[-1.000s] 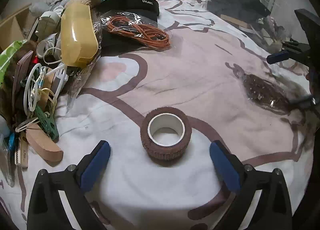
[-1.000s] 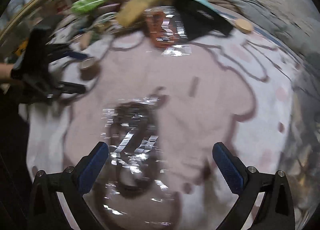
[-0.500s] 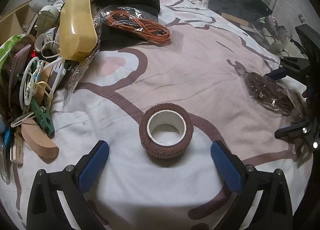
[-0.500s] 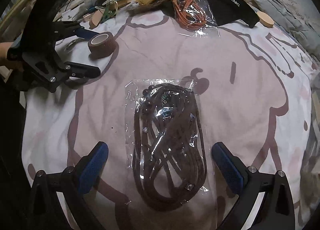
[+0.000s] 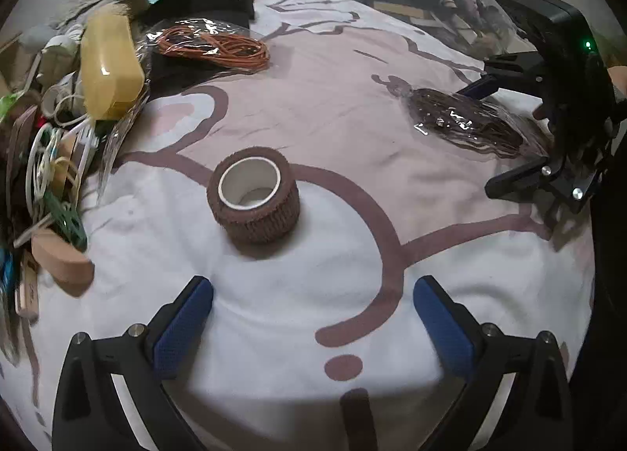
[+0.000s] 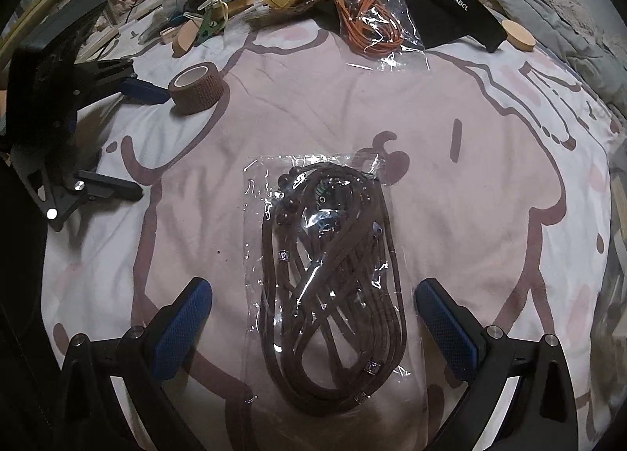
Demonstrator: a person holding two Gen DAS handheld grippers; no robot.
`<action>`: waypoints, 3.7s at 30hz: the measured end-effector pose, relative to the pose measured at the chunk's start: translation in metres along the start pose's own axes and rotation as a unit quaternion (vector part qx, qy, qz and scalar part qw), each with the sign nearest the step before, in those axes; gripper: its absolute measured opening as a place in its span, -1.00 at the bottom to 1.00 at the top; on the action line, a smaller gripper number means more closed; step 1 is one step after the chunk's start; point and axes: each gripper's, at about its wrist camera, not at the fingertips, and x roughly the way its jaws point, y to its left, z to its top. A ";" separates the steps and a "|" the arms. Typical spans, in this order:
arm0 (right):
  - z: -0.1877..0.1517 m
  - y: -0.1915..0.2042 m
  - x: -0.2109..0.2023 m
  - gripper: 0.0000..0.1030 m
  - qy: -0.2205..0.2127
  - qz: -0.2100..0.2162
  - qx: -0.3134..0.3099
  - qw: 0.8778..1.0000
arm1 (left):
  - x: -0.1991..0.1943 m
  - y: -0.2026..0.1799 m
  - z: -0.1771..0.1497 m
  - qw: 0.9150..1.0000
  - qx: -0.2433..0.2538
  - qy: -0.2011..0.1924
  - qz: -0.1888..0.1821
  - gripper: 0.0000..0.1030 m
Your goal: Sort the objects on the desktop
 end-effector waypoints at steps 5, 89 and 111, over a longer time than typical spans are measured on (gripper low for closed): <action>-0.001 0.000 0.001 1.00 0.000 -0.002 -0.001 1.000 | -0.021 0.004 0.015 0.998 -0.027 -0.061 0.016 0.99; 0.031 -0.207 -0.306 -0.29 -0.261 -0.234 0.339 0.873 | -0.119 -0.051 0.196 0.979 -0.077 -0.170 -0.084 -0.17; -0.027 -0.264 -0.236 0.84 -0.132 -0.297 0.387 0.863 | -0.087 -0.082 0.228 0.983 -0.057 -0.145 -0.098 -0.17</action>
